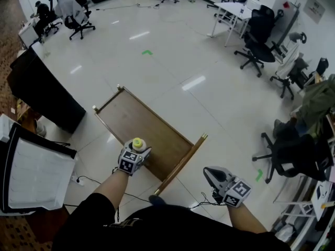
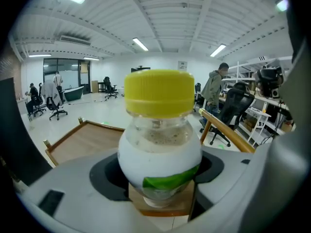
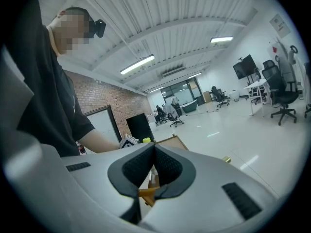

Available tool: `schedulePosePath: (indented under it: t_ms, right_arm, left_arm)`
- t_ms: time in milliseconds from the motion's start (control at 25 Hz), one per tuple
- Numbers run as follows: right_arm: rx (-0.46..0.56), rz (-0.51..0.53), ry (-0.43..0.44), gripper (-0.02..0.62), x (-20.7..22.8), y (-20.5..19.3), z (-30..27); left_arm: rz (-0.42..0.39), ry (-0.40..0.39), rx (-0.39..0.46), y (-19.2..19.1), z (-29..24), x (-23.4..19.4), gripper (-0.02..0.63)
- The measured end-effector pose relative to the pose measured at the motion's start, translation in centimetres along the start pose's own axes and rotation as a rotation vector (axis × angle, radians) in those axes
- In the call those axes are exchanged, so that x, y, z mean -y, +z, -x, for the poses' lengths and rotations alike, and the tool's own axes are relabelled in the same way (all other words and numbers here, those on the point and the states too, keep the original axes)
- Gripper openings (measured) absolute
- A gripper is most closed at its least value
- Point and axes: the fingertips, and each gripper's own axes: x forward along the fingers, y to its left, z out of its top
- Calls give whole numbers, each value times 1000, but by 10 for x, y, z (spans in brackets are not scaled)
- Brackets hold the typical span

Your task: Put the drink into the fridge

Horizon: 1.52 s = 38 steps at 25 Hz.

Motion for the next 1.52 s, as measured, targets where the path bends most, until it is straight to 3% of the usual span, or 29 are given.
schedulePosePath:
  t_ms: [120,320,600,720,1040,1520]
  right_arm:
    - [7,17,39,-11,-6,8,-16]
    - [-11,38,190,-11,-35,21,-59]
    - [-36,84,368,-11,-104,30,-123]
    - [-38,105,457,-11,-148,35,-146]
    - [-74,184,653,-11,-270,31,-193]
    - [-133,268,895,-11,-464,-6,-236]
  left_arm:
    - [-21,-26,28,17,27,16,328]
    - [-47,1,75,37,94,28,328]
    - [34,114,95,31,209,11,328]
    - [36,168,137,20,260,4,328]
    - [73,303,130,-18,402,-2,328]
    - [213,478,182,-116,584,5,328]
